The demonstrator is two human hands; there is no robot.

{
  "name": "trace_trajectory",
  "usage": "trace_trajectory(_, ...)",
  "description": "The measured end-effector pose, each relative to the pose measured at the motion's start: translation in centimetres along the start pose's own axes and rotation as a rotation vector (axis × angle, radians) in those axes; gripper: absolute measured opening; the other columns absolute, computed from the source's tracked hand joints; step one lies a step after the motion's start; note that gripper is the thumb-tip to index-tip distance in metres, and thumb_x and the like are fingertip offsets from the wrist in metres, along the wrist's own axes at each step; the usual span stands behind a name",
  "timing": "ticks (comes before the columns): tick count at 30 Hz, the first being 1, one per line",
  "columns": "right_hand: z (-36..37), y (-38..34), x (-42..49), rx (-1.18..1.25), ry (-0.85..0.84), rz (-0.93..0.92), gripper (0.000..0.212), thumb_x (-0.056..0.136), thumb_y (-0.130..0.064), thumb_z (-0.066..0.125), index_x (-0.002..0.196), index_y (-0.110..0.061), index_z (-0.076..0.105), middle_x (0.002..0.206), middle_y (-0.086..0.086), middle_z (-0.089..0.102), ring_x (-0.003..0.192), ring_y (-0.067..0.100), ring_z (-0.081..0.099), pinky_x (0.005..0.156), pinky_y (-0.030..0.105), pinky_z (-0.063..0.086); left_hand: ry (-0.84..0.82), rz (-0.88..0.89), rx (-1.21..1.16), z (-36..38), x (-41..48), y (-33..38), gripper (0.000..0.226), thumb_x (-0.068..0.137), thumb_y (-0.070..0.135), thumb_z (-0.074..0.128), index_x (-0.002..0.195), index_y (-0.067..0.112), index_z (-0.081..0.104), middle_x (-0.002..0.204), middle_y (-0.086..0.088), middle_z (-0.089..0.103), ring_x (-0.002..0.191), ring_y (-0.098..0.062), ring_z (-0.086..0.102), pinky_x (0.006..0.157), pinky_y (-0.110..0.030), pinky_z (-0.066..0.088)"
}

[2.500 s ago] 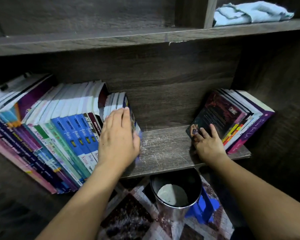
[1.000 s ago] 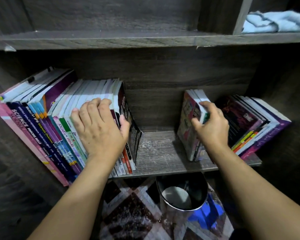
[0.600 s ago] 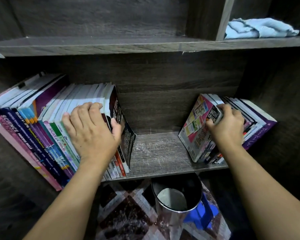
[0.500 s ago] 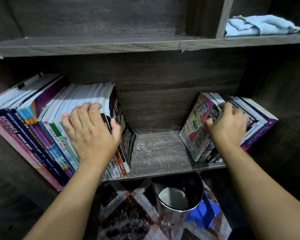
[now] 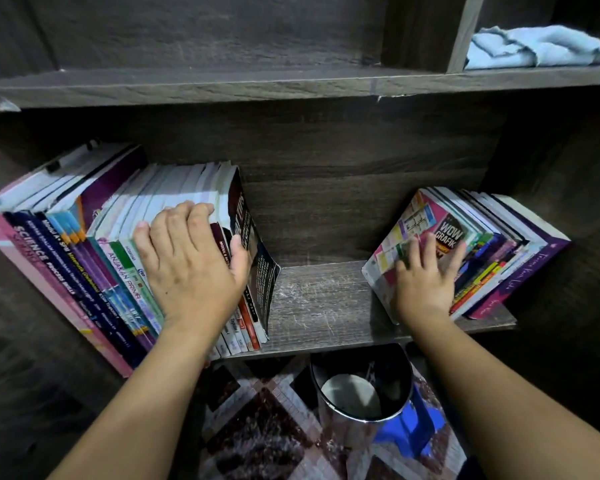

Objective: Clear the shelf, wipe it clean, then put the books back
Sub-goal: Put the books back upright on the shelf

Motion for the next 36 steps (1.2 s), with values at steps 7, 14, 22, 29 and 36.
trace_trajectory(7, -4.8, -4.0, -1.2, 0.236, 0.056, -0.127, 0.054, 0.095, -0.038, 0.047, 0.145, -0.023, 0.034, 0.16, 0.015, 0.011, 0.147, 0.04, 0.0, 0.108, 0.071, -0.002, 0.046, 0.063, -0.086, -0.9, -0.1, -0.8, 0.046, 0.088, 0.036, 0.05, 0.122, 0.005, 0.054, 0.124, -0.014, 0.056, 0.118, -0.03, 0.046, 0.111, -0.046, 0.019)
trace_trajectory(14, -13.6, -11.2, -4.3, 1.006, 0.404, -0.613, 0.079, 0.074, -0.022, 0.065, 0.147, -0.018, 0.035, 0.149, 0.014, 0.037, 0.132, 0.032, 0.04, 0.106, 0.048, 0.039, 0.171, -0.006, -0.138, -2.6, -0.4, -5.0, 0.039, 0.086, 0.022, 0.046, 0.12, 0.006, 0.058, 0.126, -0.012, 0.056, 0.127, -0.032, 0.043, 0.119, -0.049, 0.008)
trace_trajectory(22, -16.0, -14.9, -5.2, 1.246, 0.33, -0.639, 0.056, 0.087, -0.039, 0.06, 0.137, -0.037, 0.036, 0.155, 0.002, 0.014, 0.125, 0.031, 0.046, 0.092, 0.046, 0.05, 0.048, 0.075, -0.112, -2.6, -0.7, -7.2, 0.042, 0.089, 0.021, 0.039, 0.124, 0.006, 0.055, 0.126, -0.01, 0.056, 0.126, -0.029, 0.045, 0.119, -0.043, 0.007)
trace_trajectory(29, -15.3, -14.8, -4.2, 1.27, 0.377, -0.549, 0.044, 0.091, -0.04, 0.061, 0.131, -0.032, 0.044, 0.152, 0.002, 0.021, 0.106, 0.031, 0.058, 0.078, 0.037, 0.049, 0.096, 0.05, -0.134, -2.1, -0.7, -6.9, 0.039, 0.087, 0.02, 0.04, 0.12, 0.006, 0.056, 0.122, -0.011, 0.056, 0.123, -0.03, 0.045, 0.119, -0.043, 0.007)
trace_trajectory(36, -13.9, -15.3, -4.8, 1.371, 0.531, -0.492, 0.044, 0.098, -0.034, 0.048, 0.136, -0.042, 0.028, 0.16, 0.01, 0.003, 0.102, 0.038, 0.062, 0.071, 0.041, 0.056, 0.093, 0.015, -0.18, -2.0, -0.8, -6.6, 0.038, 0.086, 0.017, 0.04, 0.12, 0.007, 0.055, 0.123, -0.009, 0.054, 0.126, -0.029, 0.042, 0.12, -0.046, 0.007)
Point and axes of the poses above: each hand's wrist, its own x-axis towards the middle knuckle, its own z-axis out of the palm, y = z × x, the point moved 2 cm from there along x, towards the middle knuckle
